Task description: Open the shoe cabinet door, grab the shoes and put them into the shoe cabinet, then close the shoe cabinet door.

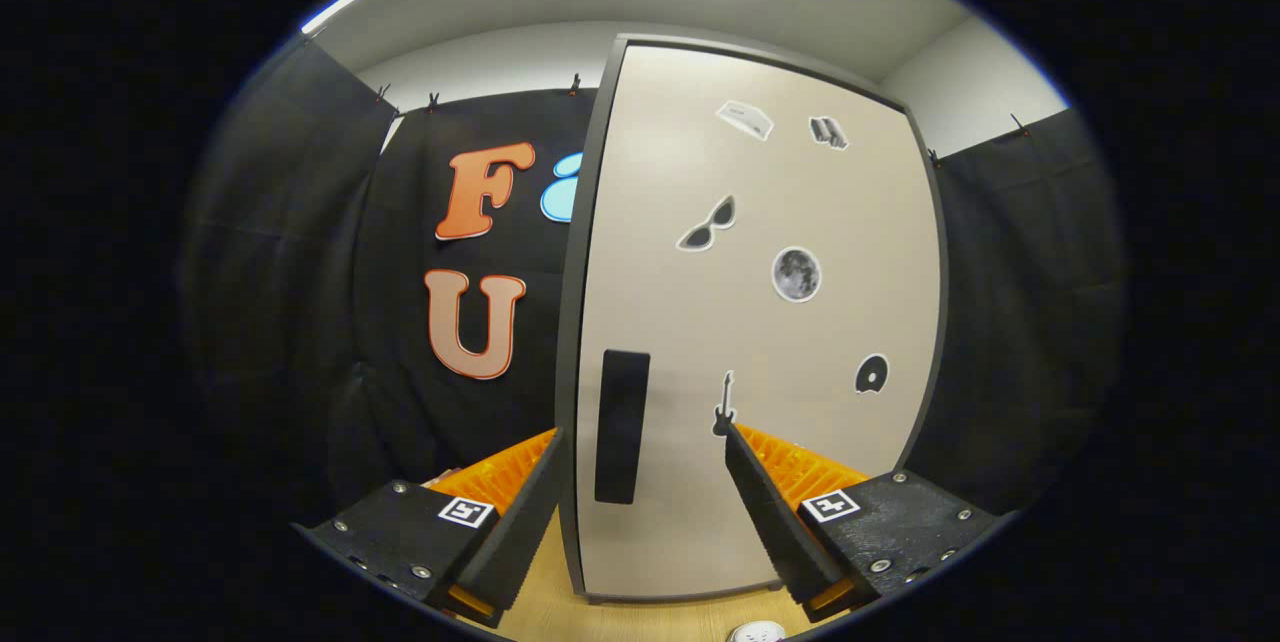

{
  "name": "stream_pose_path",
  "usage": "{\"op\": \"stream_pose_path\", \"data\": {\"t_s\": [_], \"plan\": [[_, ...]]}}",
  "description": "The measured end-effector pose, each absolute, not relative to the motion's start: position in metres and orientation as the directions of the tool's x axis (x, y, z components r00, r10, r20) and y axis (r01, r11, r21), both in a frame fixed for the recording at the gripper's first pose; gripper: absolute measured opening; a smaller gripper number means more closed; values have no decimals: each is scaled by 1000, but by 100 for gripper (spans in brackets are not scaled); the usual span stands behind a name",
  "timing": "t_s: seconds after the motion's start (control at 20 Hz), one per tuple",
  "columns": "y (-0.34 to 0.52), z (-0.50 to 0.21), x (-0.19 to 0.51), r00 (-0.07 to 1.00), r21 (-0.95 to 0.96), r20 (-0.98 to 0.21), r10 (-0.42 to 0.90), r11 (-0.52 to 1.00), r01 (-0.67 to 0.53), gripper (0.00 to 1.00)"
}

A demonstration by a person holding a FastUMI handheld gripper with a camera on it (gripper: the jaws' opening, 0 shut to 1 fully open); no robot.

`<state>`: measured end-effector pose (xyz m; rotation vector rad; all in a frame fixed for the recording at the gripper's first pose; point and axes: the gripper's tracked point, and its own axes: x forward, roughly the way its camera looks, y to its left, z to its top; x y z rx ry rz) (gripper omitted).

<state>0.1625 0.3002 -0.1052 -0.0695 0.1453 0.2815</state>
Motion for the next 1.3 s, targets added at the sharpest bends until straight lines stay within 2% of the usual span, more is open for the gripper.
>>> {"op": "stream_pose_path", "data": {"t_s": [0.1,0.3,0.5,0.55,0.85,1.3], "plan": [[312,-122,178,945,-39,-185,270,959,-282,95],[317,-140,204,947,-21,-205,247,966,-256,81],[329,-145,209,932,26,-220,290,956,-291,54],[329,-146,210,930,32,-218,296,955,-296,41],[322,-142,193,913,67,-205,353,935,-347,31],[264,-126,135,892,109,-195,407,913,-393,27]]}}
